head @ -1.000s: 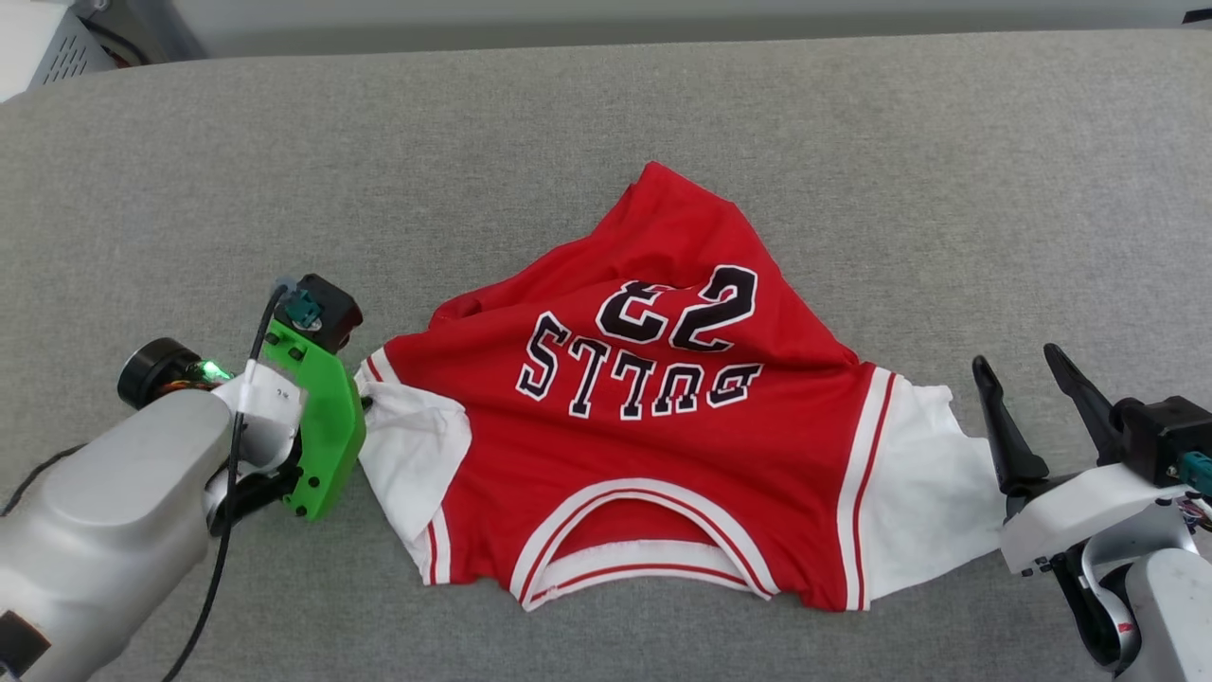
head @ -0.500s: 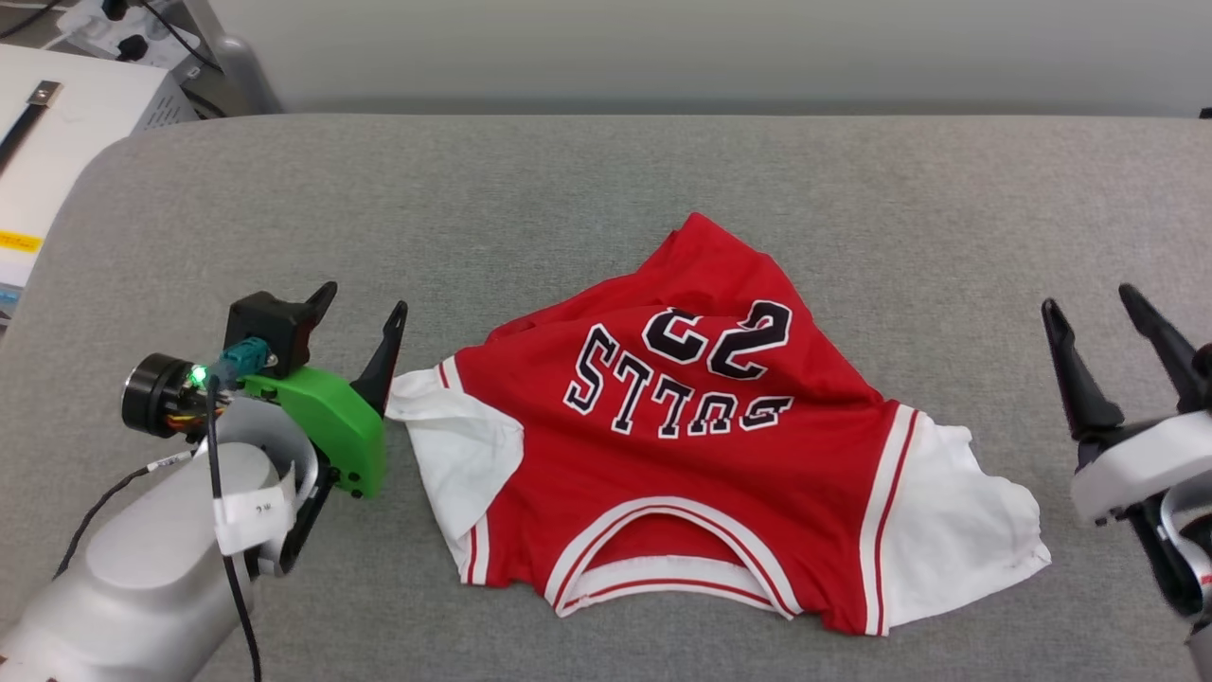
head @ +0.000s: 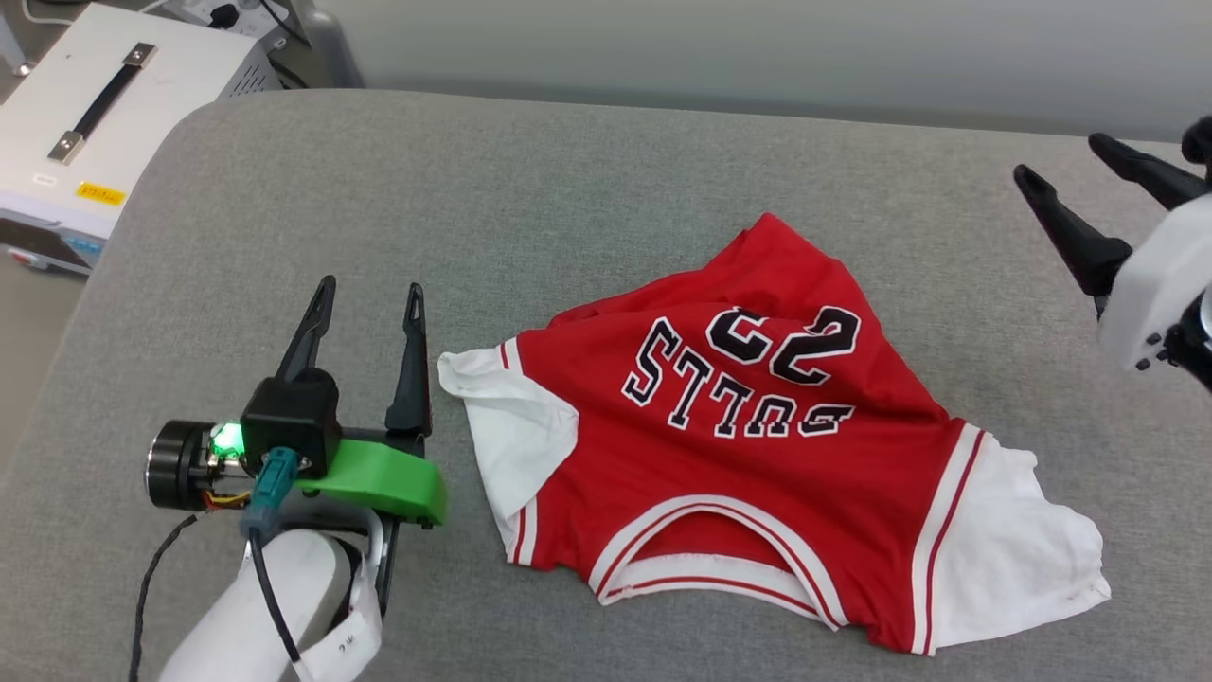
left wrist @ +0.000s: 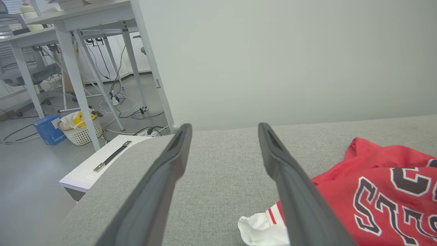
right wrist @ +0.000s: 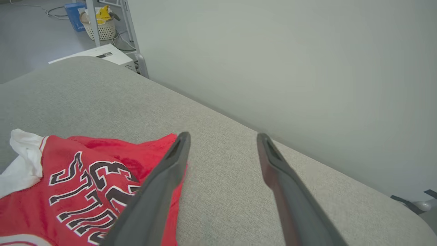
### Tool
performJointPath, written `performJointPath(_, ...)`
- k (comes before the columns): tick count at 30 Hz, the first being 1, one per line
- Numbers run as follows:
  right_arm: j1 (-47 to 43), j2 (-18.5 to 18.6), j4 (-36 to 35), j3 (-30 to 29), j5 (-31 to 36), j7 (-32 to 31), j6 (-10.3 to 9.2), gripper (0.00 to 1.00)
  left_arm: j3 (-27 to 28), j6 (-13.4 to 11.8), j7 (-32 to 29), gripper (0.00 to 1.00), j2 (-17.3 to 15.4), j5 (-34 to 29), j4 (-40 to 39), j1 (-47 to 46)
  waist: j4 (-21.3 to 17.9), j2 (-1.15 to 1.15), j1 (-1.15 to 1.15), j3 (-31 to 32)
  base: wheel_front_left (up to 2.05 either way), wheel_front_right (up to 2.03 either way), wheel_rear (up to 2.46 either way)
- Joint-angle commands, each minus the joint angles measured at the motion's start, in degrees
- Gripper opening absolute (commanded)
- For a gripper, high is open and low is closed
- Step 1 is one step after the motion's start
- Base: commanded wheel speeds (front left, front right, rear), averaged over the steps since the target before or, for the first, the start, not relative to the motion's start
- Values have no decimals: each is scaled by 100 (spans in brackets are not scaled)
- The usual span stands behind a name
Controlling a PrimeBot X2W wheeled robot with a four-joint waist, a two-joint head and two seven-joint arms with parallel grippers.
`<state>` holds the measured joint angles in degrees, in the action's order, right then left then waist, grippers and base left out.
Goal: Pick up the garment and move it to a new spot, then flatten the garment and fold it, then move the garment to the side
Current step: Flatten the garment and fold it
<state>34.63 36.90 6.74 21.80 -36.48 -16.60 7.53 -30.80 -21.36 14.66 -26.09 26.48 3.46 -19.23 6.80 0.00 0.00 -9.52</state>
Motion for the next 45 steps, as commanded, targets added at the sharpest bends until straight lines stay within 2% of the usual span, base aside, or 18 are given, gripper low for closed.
performJointPath(1,225,76,69,179,-215,-281,-4,100,157,20,33,100,132,-174,-76,168,136,0,0,-156,0,0,0)
performJointPath(4,695,270,235,799,-696,-1173,-4,100,506,196,33,100,468,-504,-195,419,244,0,0,-319,0,0,0)
performJointPath(7,1161,308,470,1321,-1124,-1984,-4,100,792,406,33,100,823,-762,-231,569,351,0,0,-509,0,0,0)
performJointPath(13,1932,60,1084,2106,-1227,-2726,-4,100,1178,874,33,100,1436,-1205,-183,589,582,0,0,-918,0,0,0)
performJointPath(19,2273,-264,1960,2723,-1144,-2703,-4,100,1492,1274,33,100,1921,-1553,-128,464,845,0,0,-1248,0,0,0)
performJointPath(23,2163,-396,2482,3120,-1225,-2581,-4,100,1650,1472,33,100,2114,-1697,-71,432,970,0,0,-1344,0,0,0)
performJointPath(29,2006,-432,2655,3631,-1538,-2297,-4,98,1879,1642,33,100,2243,-1847,-3,505,961,0,0,-1280,0,0,0)
performJointPath(30,2033,-425,2625,3676,-1577,-2186,-4,7,1913,1661,33,100,2252,-1867,9,528,938,0,0,-1257,0,0,0)
performJointPath(31,2073,-414,2579,3735,-1625,-2044,-4,0,1952,1688,33,100,2261,-1891,27,554,905,0,0,-1213,0,0,0)
performJointPath(38,2340,-275,2055,3881,-1809,-640,-4,0,2099,1807,34,100,2297,-2012,97,665,723,0,0,-893,0,0,0)
performJointPath(45,2404,32,1312,3855,-1788,601,-4,0,2213,1875,34,100,2310,-2102,120,867,491,0,0,-584,0,0,0)
